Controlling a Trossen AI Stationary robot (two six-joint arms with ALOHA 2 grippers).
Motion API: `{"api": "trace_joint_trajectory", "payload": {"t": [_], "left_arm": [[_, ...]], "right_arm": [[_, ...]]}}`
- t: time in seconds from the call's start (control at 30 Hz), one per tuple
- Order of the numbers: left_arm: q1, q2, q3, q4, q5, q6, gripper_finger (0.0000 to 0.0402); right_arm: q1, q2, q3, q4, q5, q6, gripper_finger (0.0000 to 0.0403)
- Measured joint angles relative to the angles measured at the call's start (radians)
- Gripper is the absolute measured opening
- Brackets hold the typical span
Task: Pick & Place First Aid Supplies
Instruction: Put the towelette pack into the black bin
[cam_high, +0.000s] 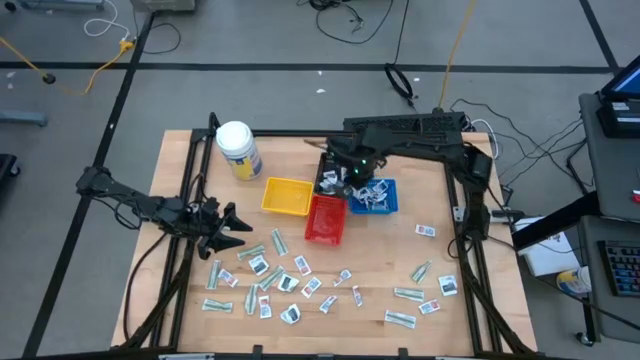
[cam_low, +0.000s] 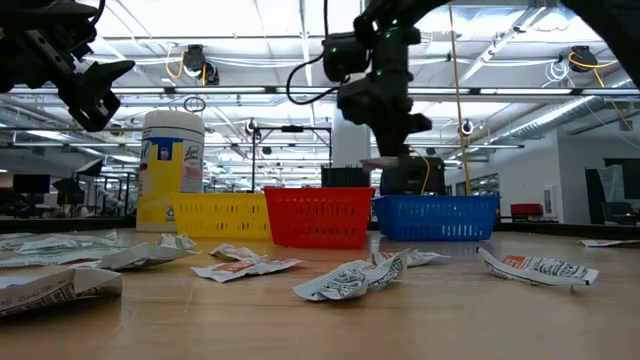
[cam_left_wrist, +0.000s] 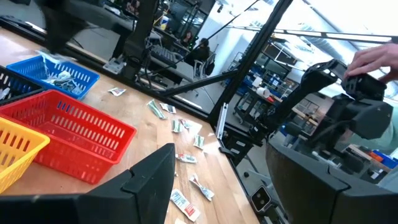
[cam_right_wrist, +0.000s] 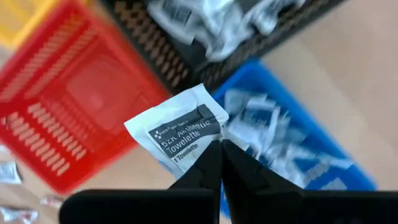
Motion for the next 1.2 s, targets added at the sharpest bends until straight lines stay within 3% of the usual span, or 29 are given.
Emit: {"api": "trace_joint_trajectory", "payload": {"t": [0.33, 0.7, 0.83, 1.0, 1.2], "left_arm": [[0.0, 0.0, 0.0, 0.0, 0.0, 0.0, 0.0257], [0.0, 0.0, 0.0, 0.0, 0.0, 0.0, 0.0257], [0.0, 0.0, 0.0, 0.0, 0.0, 0.0, 0.0257], [0.0, 0.0, 0.0, 0.0, 0.0, 0.0, 0.0257], [0.0, 0.0, 0.0, 0.0, 0.0, 0.0, 0.0257]], "right_arm": [[-0.094, 0.187, 0.251, -0.049, 0.0, -0.094, 0.0], [-0.074, 0.303, 0.261, 0.033, 0.004, -0.132, 0.0006], [-0.07, 0.3, 0.261, 0.066, 0.007, -0.139, 0.0038], [-0.069, 0.301, 0.261, 0.068, 0.007, -0.14, 0.0108], [-0.067, 0.282, 0.26, 0.068, 0.083, -0.102, 0.018]]}}
